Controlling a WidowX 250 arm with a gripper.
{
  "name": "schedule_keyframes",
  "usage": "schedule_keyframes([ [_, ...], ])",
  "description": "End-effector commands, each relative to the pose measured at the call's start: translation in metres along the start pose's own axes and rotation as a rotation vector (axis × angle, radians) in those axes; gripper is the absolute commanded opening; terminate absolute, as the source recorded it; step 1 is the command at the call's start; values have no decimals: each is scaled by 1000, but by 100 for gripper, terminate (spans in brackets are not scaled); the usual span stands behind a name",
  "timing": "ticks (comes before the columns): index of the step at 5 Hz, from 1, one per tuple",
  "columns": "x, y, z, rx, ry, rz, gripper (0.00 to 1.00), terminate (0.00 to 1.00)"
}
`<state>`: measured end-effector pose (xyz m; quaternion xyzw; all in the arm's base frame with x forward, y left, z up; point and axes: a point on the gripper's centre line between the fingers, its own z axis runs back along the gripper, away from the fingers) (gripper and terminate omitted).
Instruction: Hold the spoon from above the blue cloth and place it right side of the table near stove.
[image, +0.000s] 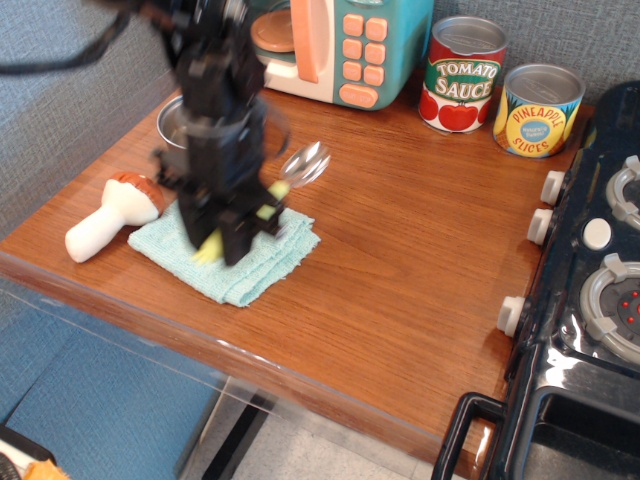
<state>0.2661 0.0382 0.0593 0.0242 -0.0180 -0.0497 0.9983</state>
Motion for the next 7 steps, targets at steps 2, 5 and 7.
schedule_keyframes([
  [2,103,-82,-11,-11,-78,-62,0,0],
  [5,133,-101,-46,-1,-38,79,0,0],
  [7,130,-96,-11,-64,-110,58,100,0],
])
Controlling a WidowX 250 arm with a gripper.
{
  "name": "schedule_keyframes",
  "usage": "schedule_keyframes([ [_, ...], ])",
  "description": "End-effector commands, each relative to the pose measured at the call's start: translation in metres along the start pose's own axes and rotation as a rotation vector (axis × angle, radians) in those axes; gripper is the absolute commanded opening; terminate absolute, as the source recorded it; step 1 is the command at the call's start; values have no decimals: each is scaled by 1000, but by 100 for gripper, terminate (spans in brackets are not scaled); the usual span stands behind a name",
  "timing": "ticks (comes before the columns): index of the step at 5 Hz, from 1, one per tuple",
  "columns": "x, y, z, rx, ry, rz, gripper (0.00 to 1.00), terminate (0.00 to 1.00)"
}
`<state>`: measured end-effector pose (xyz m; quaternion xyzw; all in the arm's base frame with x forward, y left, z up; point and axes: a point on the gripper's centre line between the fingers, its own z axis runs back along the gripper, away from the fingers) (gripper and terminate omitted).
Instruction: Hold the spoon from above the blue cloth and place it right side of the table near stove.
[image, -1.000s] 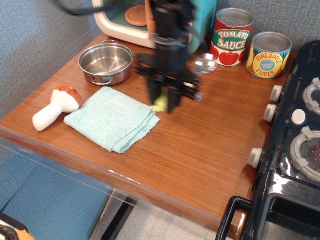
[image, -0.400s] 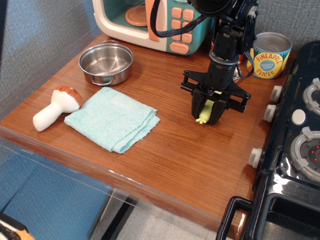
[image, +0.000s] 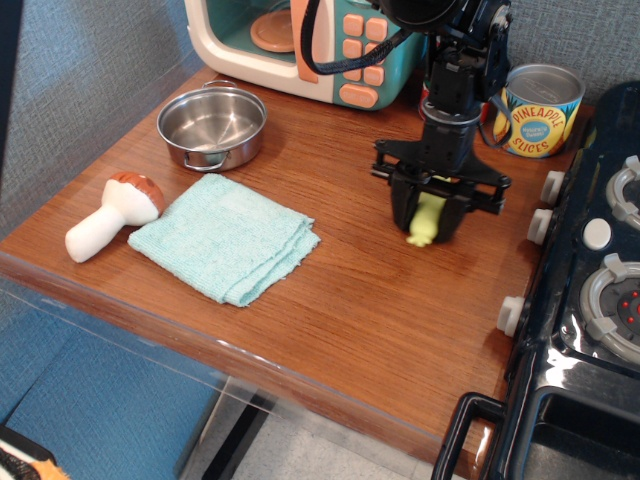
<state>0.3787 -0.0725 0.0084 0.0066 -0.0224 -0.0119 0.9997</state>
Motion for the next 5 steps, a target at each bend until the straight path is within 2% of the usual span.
schedule_keyframes([
  [1,7,4,71,-77,-151,-25,100,0],
  [2,-5,7,95,-84,-189,-39,100,0],
  [3,-15,13,103,-44,-207,-82,100,0],
  [4,-15,13,103,-44,-207,-82,100,0],
  [5,-15,13,103,-44,-207,-82,100,100],
])
